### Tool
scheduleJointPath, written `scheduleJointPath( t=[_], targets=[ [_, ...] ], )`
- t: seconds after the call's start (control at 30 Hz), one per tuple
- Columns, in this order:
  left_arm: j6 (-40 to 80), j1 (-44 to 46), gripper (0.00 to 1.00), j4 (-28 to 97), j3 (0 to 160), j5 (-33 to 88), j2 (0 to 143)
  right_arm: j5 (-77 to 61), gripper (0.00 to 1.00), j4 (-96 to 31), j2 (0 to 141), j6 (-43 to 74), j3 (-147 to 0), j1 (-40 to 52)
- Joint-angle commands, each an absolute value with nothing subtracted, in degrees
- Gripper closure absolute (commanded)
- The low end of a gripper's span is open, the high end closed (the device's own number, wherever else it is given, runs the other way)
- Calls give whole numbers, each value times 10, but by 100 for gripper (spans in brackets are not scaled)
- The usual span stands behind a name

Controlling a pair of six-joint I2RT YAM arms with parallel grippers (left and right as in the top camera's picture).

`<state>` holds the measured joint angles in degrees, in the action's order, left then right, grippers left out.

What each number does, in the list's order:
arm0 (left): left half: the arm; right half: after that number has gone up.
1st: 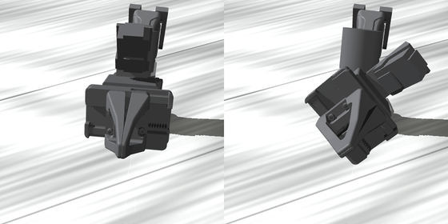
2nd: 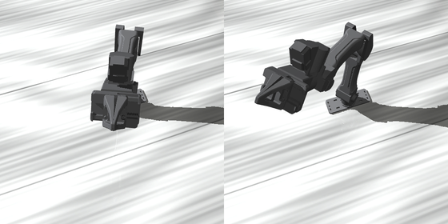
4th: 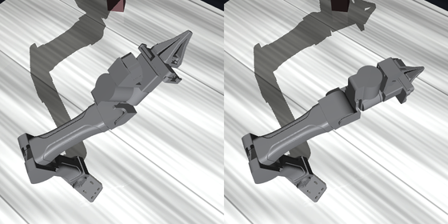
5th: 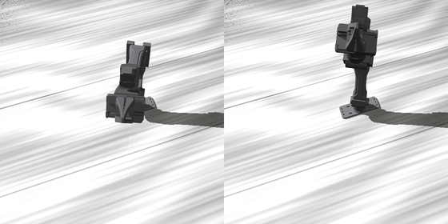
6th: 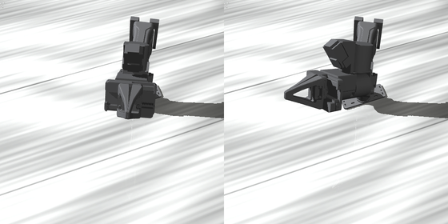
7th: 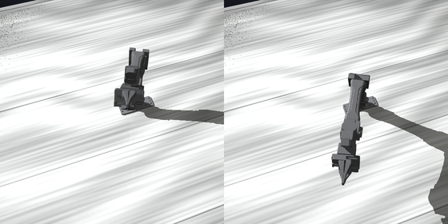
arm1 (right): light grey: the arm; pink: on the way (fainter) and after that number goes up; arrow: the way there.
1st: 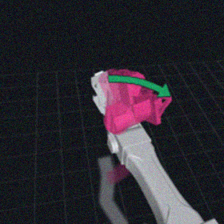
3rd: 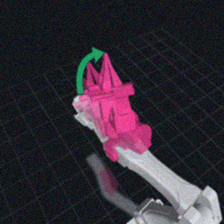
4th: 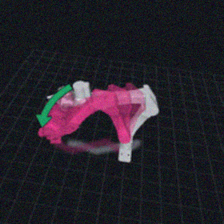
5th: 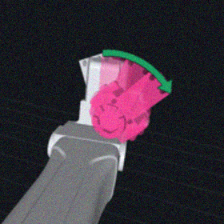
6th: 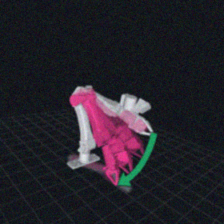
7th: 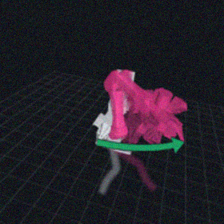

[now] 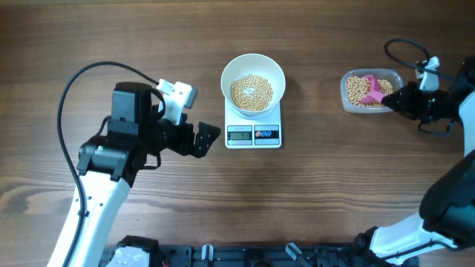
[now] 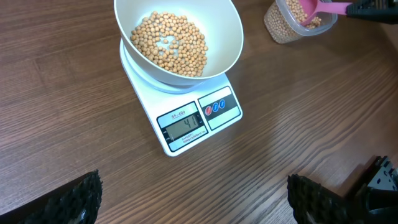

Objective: Scoop item into bowl and weigh 150g on scale
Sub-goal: 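Lower the pink scoop into the soybeans and drag it through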

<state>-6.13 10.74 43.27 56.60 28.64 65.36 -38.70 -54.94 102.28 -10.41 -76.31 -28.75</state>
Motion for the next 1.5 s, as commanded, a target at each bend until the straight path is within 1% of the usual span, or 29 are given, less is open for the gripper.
scheduleJointPath(
  t=[0.0,0.17,0.83,1.2,1.33,1.47],
  targets=[
    [-57,103,0,431,566,295,657,-475,96,-552,1052,-99,-760,-299],
    [-58,103,0,431,566,295,657,-499,96,-562,1054,-99,-760,-315],
    [-58,103,0,431,566,295,657,-503,96,-588,1054,-102,-760,-382],
    [-58,103,0,431,566,295,657,-559,96,-606,1054,-107,-760,-436],
    [-58,103,0,431,566,295,657,-603,96,-621,1054,-135,-760,-457],
    [-58,103,0,431,566,295,657,-606,96,-629,1054,-136,-760,-463]
  ],
)
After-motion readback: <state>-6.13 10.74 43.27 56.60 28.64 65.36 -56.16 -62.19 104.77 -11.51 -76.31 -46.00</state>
